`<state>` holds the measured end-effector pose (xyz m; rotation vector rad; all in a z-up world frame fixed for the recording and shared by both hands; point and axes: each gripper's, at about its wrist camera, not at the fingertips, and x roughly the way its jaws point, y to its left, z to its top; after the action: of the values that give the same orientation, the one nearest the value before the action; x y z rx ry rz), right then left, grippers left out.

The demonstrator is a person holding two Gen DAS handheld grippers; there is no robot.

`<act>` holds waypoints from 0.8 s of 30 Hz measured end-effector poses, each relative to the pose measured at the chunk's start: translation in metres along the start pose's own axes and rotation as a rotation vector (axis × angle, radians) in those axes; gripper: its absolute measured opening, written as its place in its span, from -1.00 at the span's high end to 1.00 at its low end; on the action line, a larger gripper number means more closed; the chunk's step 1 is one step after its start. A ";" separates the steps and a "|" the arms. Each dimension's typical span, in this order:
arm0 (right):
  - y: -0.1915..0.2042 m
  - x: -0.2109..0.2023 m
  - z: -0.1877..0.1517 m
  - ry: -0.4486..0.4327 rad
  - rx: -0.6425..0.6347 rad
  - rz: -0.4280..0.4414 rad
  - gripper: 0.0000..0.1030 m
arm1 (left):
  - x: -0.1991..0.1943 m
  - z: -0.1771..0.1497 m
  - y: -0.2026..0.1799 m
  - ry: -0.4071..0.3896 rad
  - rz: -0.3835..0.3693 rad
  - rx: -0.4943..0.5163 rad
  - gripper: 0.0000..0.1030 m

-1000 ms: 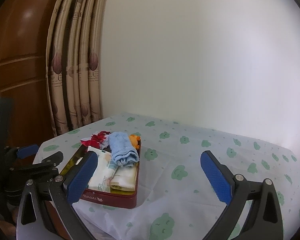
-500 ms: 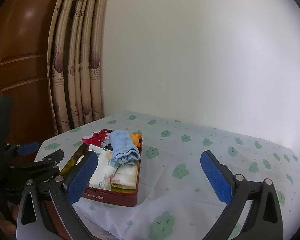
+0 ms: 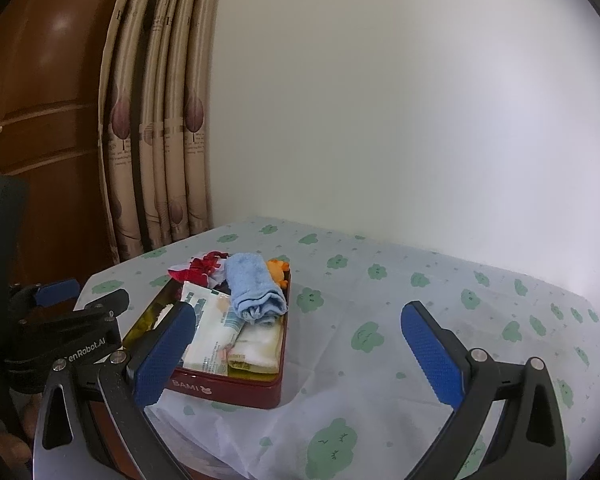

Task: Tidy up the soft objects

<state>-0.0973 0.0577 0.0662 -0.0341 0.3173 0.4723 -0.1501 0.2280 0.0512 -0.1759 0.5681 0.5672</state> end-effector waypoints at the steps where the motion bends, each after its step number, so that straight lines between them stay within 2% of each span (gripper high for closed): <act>1: 0.000 0.000 0.000 0.000 -0.001 -0.004 -0.98 | 0.000 0.000 0.000 -0.001 0.000 -0.002 -0.27; 7: 0.003 0.002 -0.004 0.012 0.012 -0.005 -0.98 | -0.002 0.001 0.002 -0.009 0.001 -0.011 -0.27; 10: 0.006 0.003 -0.005 0.017 0.021 0.027 -0.98 | -0.002 0.001 0.002 -0.012 0.010 -0.008 -0.27; 14: 0.009 0.006 -0.006 0.022 0.008 -0.023 -0.98 | -0.003 0.001 0.003 -0.021 0.020 -0.009 -0.27; 24: 0.009 0.016 -0.002 0.034 0.051 -0.027 -0.98 | -0.005 0.004 0.007 -0.045 0.037 0.004 -0.27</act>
<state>-0.0888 0.0726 0.0600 0.0028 0.3619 0.4374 -0.1554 0.2332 0.0575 -0.1486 0.5294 0.6049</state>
